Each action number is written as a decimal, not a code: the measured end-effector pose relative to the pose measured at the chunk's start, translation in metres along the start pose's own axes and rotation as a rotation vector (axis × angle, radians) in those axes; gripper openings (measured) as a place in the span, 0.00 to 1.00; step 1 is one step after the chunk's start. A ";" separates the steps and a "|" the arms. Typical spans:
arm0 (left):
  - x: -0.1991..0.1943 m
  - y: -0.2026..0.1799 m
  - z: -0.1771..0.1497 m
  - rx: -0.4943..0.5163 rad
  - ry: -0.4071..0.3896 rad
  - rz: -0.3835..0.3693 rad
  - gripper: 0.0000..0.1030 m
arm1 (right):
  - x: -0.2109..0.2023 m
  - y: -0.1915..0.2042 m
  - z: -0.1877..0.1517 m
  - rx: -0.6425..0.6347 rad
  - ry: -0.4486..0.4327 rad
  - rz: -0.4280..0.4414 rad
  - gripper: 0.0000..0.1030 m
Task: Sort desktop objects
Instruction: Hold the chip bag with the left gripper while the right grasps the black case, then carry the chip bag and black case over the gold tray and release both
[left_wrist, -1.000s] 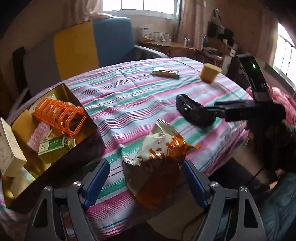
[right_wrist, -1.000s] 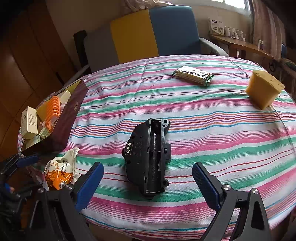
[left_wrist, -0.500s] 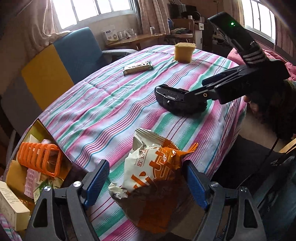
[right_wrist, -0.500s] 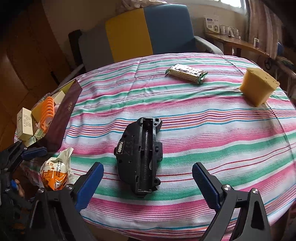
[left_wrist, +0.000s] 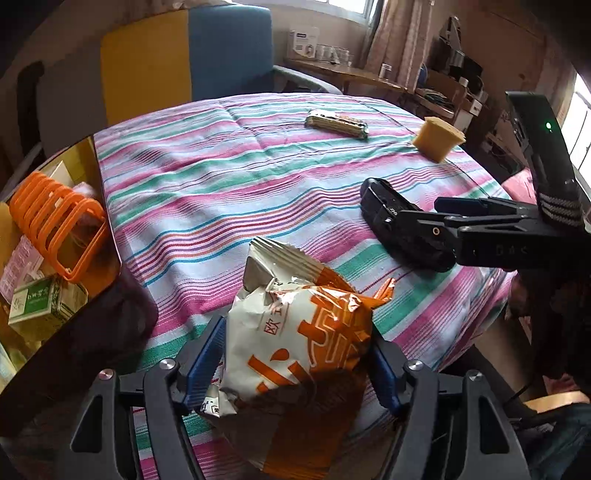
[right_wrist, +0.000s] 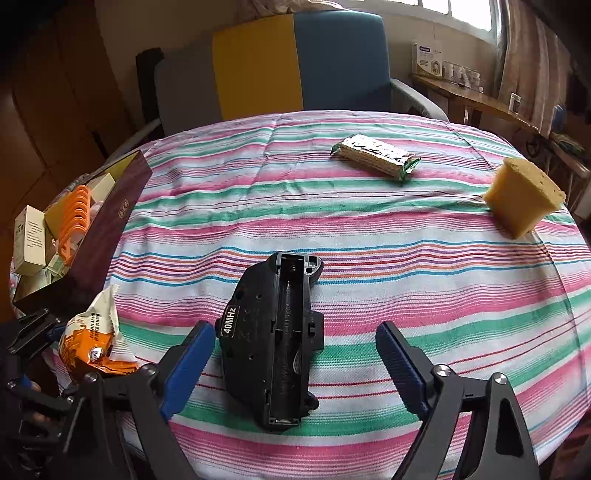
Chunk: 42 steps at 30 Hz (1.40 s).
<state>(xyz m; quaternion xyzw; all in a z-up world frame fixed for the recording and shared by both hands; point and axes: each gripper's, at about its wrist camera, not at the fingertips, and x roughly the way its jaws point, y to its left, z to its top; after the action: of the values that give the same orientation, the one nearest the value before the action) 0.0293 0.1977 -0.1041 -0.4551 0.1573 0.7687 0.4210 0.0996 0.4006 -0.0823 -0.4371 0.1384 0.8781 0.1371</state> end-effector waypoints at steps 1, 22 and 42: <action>0.002 0.003 0.001 -0.027 0.005 -0.006 0.73 | 0.003 0.002 0.001 -0.004 0.005 0.002 0.82; -0.006 -0.001 0.002 -0.052 -0.029 0.016 0.63 | 0.004 0.021 -0.006 -0.062 0.022 0.029 0.65; -0.116 0.099 0.017 -0.270 -0.240 0.255 0.62 | -0.015 0.132 0.056 -0.241 -0.076 0.217 0.65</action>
<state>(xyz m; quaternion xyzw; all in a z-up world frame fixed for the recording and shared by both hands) -0.0320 0.0911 -0.0121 -0.3890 0.0582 0.8784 0.2715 0.0197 0.2968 -0.0221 -0.3992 0.0734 0.9139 -0.0067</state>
